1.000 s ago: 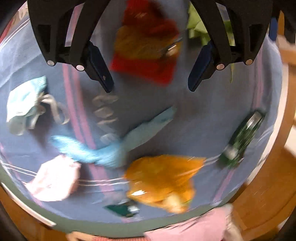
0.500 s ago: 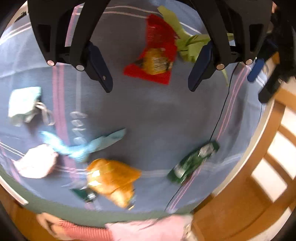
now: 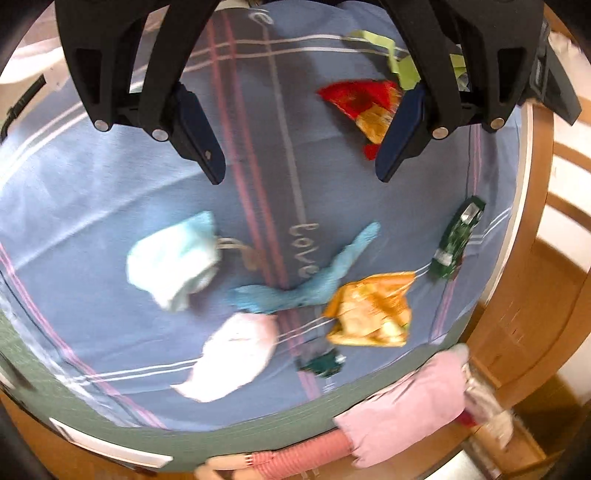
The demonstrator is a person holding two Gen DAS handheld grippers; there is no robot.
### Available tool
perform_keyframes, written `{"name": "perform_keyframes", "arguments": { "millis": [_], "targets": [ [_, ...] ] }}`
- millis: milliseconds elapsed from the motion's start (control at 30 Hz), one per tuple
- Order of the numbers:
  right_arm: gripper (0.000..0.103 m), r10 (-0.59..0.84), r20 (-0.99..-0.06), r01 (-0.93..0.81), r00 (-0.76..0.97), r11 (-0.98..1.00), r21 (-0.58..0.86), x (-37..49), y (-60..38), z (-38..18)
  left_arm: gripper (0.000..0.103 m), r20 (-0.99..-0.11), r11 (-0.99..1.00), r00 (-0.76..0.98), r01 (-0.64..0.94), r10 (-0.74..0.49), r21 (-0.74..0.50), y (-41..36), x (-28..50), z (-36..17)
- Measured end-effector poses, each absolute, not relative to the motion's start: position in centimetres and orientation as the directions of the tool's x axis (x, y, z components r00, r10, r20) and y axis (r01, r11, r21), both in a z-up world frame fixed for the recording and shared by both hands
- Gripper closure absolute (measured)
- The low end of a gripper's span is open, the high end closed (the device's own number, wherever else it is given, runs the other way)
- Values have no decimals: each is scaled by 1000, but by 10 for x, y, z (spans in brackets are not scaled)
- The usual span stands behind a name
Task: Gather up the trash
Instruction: 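Release the green paper and reach for the red chip bag while the left gripper grasps the crane, then grasp the red chip bag with the right gripper and lift it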
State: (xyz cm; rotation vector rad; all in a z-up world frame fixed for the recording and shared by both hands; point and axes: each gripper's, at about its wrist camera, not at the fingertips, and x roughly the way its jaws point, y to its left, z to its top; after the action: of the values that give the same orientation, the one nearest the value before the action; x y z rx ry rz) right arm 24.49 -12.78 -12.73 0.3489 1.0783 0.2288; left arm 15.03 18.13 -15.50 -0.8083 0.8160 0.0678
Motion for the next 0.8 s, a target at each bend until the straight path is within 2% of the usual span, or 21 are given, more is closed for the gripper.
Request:
{"name": "perform_keyframes", "arguments": {
  "millis": [67,167,333,467,567,633,700,800],
  "targets": [
    [21,346,-818,11,460,918,395,241,-136,-130,4,-673,770,689,-266,-269,-581,164,154,-149],
    [21,360,-820,-9,445,918,398,236,-136,-132,4,-686,843,687,-202,-241,-499,144,152,-141],
    [21,366,-817,18,446,909,417,231,-142,-136,4,-703,865,665,-171,-252,-472,137,147,-141],
    [21,357,-819,28,449,910,413,227,-143,-138,5,-764,898,593,-149,-253,-413,123,158,-151],
    [21,330,-821,3,466,927,374,223,-137,-134,21,-796,912,550,-139,-252,-385,118,165,-157],
    [21,310,-821,-9,479,937,348,222,-134,-131,55,-820,913,505,-138,-269,-385,118,170,-165],
    [21,292,-820,-22,491,946,324,220,-129,-128,69,-831,915,484,-134,-274,-380,117,171,-169],
    [21,276,-818,-58,504,956,287,217,-119,-124,73,-824,917,501,-135,-264,-375,117,170,-168]
  ]
}}
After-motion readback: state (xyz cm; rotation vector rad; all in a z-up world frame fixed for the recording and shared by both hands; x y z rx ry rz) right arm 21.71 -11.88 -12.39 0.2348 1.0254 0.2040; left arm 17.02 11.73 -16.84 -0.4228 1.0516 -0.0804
